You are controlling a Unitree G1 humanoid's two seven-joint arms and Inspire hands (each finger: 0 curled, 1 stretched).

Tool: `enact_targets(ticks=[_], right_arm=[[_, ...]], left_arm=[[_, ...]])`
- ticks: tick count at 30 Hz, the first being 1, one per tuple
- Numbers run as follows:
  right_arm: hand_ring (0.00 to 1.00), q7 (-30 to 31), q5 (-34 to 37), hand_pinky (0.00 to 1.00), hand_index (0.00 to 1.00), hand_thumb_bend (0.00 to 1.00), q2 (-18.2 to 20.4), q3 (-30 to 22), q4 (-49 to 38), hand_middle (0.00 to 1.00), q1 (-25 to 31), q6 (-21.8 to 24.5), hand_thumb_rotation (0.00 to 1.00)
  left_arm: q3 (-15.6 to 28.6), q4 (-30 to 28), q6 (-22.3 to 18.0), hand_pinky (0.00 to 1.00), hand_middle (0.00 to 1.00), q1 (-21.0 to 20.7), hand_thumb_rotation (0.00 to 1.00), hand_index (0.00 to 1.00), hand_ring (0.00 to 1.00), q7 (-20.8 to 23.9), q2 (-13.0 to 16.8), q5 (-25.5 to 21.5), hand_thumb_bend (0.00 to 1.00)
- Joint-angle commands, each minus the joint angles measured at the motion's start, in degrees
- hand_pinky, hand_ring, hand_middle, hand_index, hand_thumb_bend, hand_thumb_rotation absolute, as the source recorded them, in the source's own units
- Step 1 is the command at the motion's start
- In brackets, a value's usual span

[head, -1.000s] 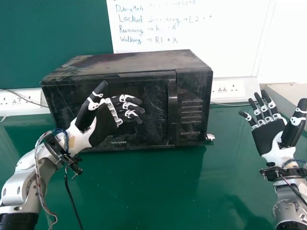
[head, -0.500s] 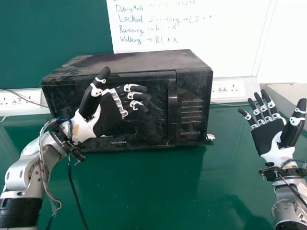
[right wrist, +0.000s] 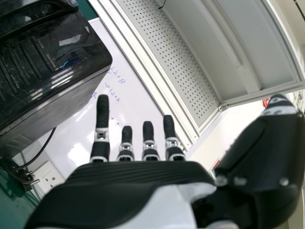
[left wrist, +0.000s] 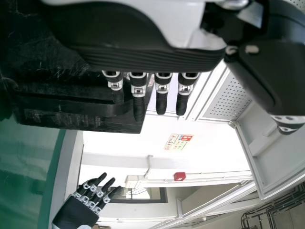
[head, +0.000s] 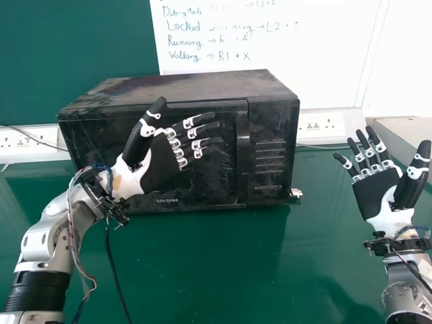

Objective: Open the door of oven

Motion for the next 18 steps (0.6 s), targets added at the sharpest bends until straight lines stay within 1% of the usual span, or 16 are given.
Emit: enact_targets(ticks=[1,6,9,11,15,18], right_arm=[[0.92,-0.12,0.55,0.66,0.96,1.0,0.87,0.06,-0.52,1.0,0.33,0.44,0.87],[0.93,-0.49,0.44,0.67,0.96,1.0,1.11,0.07,-0.66,1.0,0.25,0.42,0.86],[0.91,-0.64,0.17,0.66,0.95,1.0,1.21,0.18,-0.72,1.0,0.25,0.15,0.86],[0.91,-1.07,-0.11,0.65,0.94,1.0,1.41,0.3,-0.99,1.0,0.34,-0.17,0.86],[0.9,-1.33,-0.29,0.64,0.94,1.0,1.63,0.49,-1.3,1.0,0.49,-0.32,0.88],[0.89,-1.72,-0.19,0.64,0.95,1.0,1.84,0.57,-1.58,1.0,0.51,-0.13,0.88]], left_arm=[[-0.69,0.95,0.15,0.65,1.0,-1.5,0.82,0.94,0.89,-0.44,-0.3,0.48,1.0],[-1.51,1.91,0.82,0.66,1.0,-2.09,0.82,0.96,0.88,-1.8,-0.26,0.45,1.0],[-2.12,2.83,1.85,0.69,1.0,-2.66,0.81,0.97,0.92,-3.0,0.1,0.66,1.0],[-2.49,3.42,2.8,0.69,1.0,-3.09,0.8,0.97,0.92,-3.29,0.3,1.05,1.0],[-2.8,4.97,4.11,0.67,1.0,-4.02,0.79,0.97,0.92,-4.39,0.4,1.6,1.0],[-2.91,5.83,3.95,0.66,1.0,-4.38,0.79,0.96,0.92,-4.71,0.22,2.42,1.0]])
